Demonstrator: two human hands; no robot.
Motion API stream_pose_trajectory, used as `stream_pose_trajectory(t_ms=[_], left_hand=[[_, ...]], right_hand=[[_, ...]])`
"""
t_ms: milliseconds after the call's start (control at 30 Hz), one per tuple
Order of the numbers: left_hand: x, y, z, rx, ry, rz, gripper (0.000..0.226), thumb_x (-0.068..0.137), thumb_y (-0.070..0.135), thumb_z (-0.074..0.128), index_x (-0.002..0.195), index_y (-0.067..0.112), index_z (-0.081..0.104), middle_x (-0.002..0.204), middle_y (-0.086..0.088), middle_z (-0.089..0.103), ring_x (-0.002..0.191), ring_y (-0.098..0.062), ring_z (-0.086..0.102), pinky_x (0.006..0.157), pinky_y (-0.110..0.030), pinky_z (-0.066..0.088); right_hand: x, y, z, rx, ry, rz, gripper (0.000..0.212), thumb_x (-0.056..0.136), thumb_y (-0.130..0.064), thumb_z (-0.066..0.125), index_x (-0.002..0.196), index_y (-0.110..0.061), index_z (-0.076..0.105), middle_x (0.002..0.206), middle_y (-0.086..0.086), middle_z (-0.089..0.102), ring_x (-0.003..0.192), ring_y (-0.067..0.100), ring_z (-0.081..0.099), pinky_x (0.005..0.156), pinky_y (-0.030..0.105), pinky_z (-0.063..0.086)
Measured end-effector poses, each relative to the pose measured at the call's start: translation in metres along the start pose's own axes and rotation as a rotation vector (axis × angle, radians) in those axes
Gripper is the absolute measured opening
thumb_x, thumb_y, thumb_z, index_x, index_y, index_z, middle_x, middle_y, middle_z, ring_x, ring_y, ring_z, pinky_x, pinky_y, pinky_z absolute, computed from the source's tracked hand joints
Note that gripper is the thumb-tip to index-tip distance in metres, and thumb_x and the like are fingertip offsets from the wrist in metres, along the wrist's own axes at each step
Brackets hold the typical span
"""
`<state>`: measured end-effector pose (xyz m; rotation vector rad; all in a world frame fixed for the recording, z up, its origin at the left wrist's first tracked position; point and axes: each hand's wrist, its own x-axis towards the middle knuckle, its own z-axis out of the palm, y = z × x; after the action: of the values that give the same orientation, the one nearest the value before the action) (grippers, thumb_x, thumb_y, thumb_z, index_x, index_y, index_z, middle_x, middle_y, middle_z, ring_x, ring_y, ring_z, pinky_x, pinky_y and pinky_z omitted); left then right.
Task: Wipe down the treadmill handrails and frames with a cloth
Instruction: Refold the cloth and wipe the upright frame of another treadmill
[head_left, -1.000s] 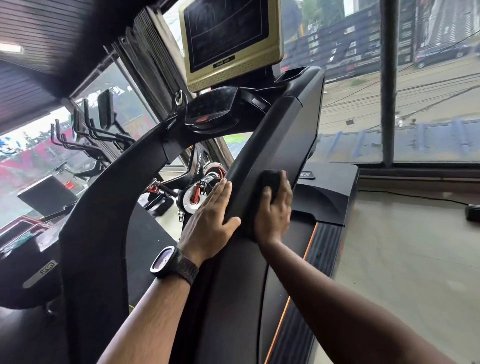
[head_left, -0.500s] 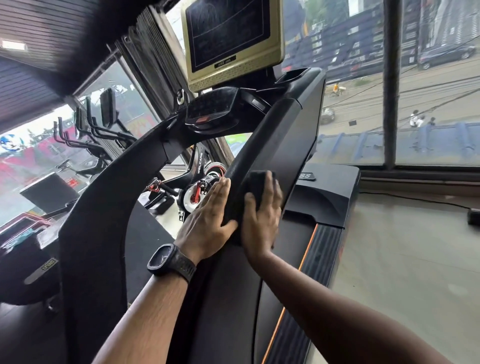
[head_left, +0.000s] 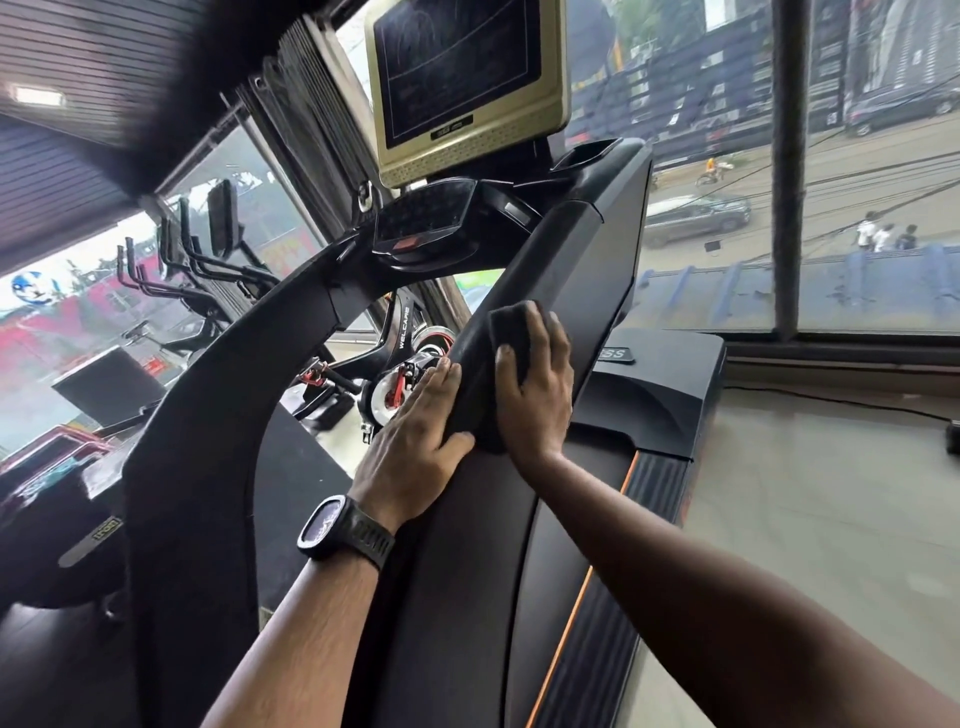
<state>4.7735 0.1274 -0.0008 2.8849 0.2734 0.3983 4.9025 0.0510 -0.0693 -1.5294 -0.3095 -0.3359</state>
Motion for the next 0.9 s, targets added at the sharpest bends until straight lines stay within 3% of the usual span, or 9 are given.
stream_pose_trajectory(t_ms=[100, 233, 300, 433, 467, 600, 667, 800, 900], left_hand=[[0.004, -0.002, 0.001, -0.022, -0.021, 0.01, 0.079, 0.086, 0.039, 0.046, 0.158, 0.029, 0.015, 0.164, 0.018, 0.005, 0.145, 0.012, -0.001, 0.123, -0.025, 0.007], [0.005, -0.001, -0.001, -0.035, -0.011, -0.015, 0.077, 0.085, 0.039, 0.048, 0.157, 0.031, 0.02, 0.163, 0.019, 0.01, 0.146, 0.011, 0.004, 0.122, -0.023, 0.008], [0.005, 0.001, -0.002, 0.003, -0.02, -0.011, 0.079, 0.085, 0.04, 0.048, 0.157, 0.032, 0.018, 0.163, 0.019, 0.01, 0.146, 0.01, 0.004, 0.118, -0.018, 0.006], [0.011, -0.001, -0.001, 0.032, -0.008, -0.005, 0.08, 0.084, 0.039, 0.048, 0.158, 0.03, 0.018, 0.164, 0.017, 0.01, 0.146, 0.01, 0.004, 0.121, -0.021, 0.009], [0.012, -0.001, 0.0, 0.04, -0.008, -0.004, 0.08, 0.085, 0.039, 0.048, 0.158, 0.029, 0.017, 0.164, 0.018, 0.009, 0.146, 0.01, 0.003, 0.121, -0.021, 0.009], [0.011, 0.001, 0.0, 0.051, -0.015, -0.003, 0.08, 0.086, 0.04, 0.048, 0.158, 0.03, 0.014, 0.164, 0.019, 0.006, 0.146, 0.012, 0.001, 0.121, -0.021, 0.009], [0.011, 0.001, -0.001, 0.047, -0.008, -0.017, 0.08, 0.086, 0.041, 0.049, 0.158, 0.032, 0.015, 0.164, 0.02, 0.007, 0.146, 0.012, 0.003, 0.119, -0.019, 0.011], [0.012, 0.001, -0.001, 0.04, -0.008, -0.016, 0.082, 0.084, 0.036, 0.054, 0.157, 0.032, 0.017, 0.164, 0.02, 0.009, 0.146, 0.01, 0.005, 0.119, -0.021, 0.013], [0.013, 0.0, -0.002, 0.07, -0.038, 0.011, 0.085, 0.087, 0.033, 0.059, 0.158, 0.03, 0.013, 0.164, 0.018, 0.004, 0.145, 0.011, -0.002, 0.119, -0.018, 0.007]], right_hand=[[-0.007, -0.011, 0.003, 0.125, 0.043, 0.273, 0.06, 0.097, -0.048, 0.041, 0.156, -0.041, 0.029, 0.162, -0.005, 0.03, 0.142, 0.027, 0.038, 0.111, 0.042, 0.032], [-0.013, -0.002, 0.0, -0.008, -0.021, -0.034, 0.062, 0.095, -0.051, 0.042, 0.155, -0.042, 0.031, 0.164, -0.007, 0.028, 0.147, 0.024, 0.032, 0.114, 0.041, 0.031], [0.003, 0.009, 0.0, -0.036, -0.02, -0.047, 0.06, 0.096, -0.05, 0.042, 0.155, -0.042, 0.03, 0.163, -0.007, 0.029, 0.146, 0.024, 0.033, 0.113, 0.042, 0.032], [0.015, -0.001, 0.003, 0.155, 0.021, 0.52, 0.061, 0.102, -0.043, 0.044, 0.158, -0.043, 0.021, 0.166, -0.003, 0.023, 0.144, 0.033, 0.036, 0.116, 0.045, 0.028], [0.009, -0.005, 0.003, 0.124, 0.004, 0.511, 0.062, 0.102, -0.043, 0.045, 0.159, -0.043, 0.02, 0.166, -0.003, 0.022, 0.144, 0.034, 0.035, 0.116, 0.045, 0.028], [0.006, 0.002, 0.002, 0.073, 0.028, 0.067, 0.063, 0.094, -0.047, 0.049, 0.154, -0.041, 0.032, 0.162, -0.01, 0.031, 0.145, 0.021, 0.036, 0.114, 0.046, 0.035], [0.022, 0.008, 0.005, 0.044, 0.05, 0.033, 0.061, 0.093, -0.048, 0.047, 0.152, -0.04, 0.036, 0.16, -0.011, 0.034, 0.143, 0.02, 0.039, 0.112, 0.046, 0.037], [0.012, 0.012, 0.003, 0.12, 0.05, 0.237, 0.062, 0.097, -0.046, 0.046, 0.156, -0.041, 0.028, 0.162, -0.008, 0.03, 0.144, 0.024, 0.037, 0.116, 0.047, 0.033], [-0.006, 0.013, 0.002, -0.007, 0.005, -0.035, 0.062, 0.096, -0.048, 0.046, 0.155, -0.042, 0.031, 0.164, -0.008, 0.027, 0.149, 0.021, 0.027, 0.117, 0.041, 0.027]])
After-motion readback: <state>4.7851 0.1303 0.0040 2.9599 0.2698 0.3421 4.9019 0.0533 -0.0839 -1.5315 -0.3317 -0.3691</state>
